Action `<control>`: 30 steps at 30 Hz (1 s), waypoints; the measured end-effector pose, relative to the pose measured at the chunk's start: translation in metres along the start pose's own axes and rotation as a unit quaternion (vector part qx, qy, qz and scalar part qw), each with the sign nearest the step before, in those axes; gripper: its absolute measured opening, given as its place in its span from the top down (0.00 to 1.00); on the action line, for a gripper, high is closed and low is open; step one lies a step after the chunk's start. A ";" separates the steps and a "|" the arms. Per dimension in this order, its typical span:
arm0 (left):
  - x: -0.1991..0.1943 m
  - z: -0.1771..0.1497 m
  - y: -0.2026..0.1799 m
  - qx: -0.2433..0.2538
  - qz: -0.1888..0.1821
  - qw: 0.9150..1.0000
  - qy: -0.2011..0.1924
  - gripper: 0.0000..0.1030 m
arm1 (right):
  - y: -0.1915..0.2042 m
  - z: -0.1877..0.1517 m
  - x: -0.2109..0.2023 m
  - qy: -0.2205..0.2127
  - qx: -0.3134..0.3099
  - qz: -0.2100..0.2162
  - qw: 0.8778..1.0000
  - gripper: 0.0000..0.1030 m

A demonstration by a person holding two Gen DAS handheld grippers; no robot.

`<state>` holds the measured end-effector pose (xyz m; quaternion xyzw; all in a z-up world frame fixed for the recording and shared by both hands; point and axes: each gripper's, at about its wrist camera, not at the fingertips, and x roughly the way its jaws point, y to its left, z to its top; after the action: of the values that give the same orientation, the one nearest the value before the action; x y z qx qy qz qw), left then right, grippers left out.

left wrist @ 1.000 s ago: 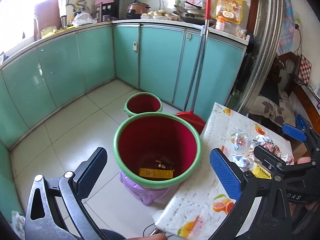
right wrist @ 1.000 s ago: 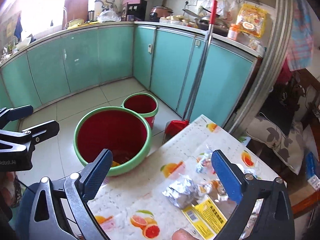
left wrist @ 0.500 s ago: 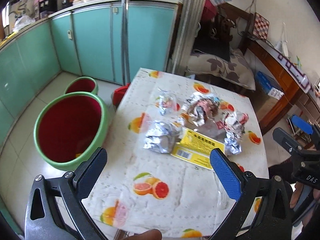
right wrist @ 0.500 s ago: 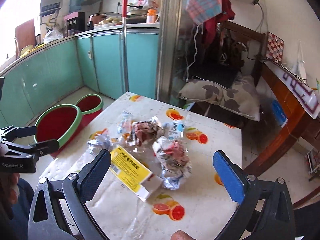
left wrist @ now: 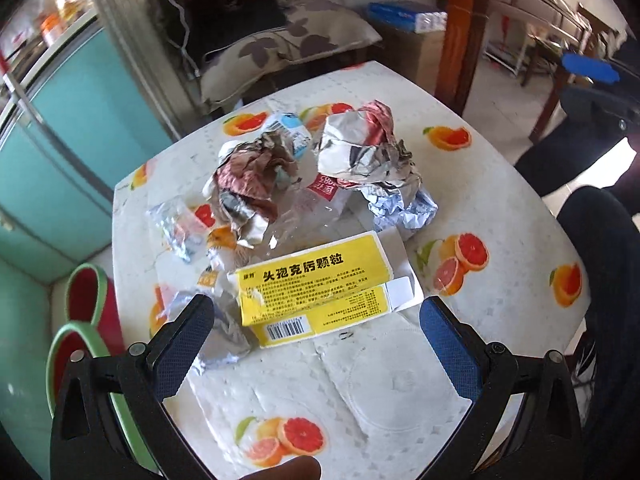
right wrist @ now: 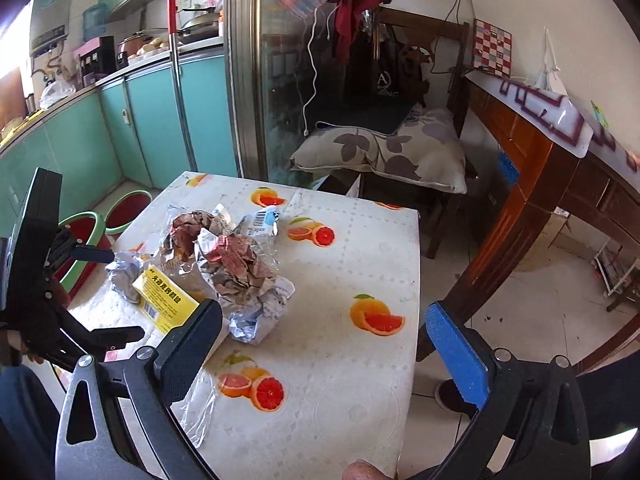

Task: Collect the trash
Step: 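Move both tools back over the table toward the yellow medicine box, then grasp the yellow medicine box with the left tool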

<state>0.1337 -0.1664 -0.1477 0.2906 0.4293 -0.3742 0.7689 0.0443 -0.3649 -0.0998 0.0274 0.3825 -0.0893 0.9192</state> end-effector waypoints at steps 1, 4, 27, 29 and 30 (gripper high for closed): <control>0.004 0.003 0.000 0.017 -0.001 1.000 0.007 0.00 | -0.002 -0.001 0.002 0.002 0.004 -0.002 1.000 0.01; 0.018 0.009 -0.008 0.100 0.009 0.994 0.031 0.00 | -0.005 -0.003 0.008 0.006 0.015 -0.002 1.000 0.01; 0.070 0.015 -0.005 0.150 0.004 0.977 0.153 0.54 | -0.003 -0.015 0.045 0.035 0.044 -0.005 0.998 0.01; 0.067 0.013 -0.005 0.149 -0.001 0.977 0.155 0.57 | -0.002 -0.014 0.046 0.034 0.045 -0.003 0.998 0.01; 0.066 0.011 -0.006 0.148 -0.002 0.977 0.155 0.60 | -0.001 -0.015 0.047 0.034 0.044 -0.002 0.998 0.01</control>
<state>0.1569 -0.1995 -0.2010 0.4550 0.4839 -0.3851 0.6407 0.0660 -0.3708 -0.1432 0.0707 0.4092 -0.1067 0.9034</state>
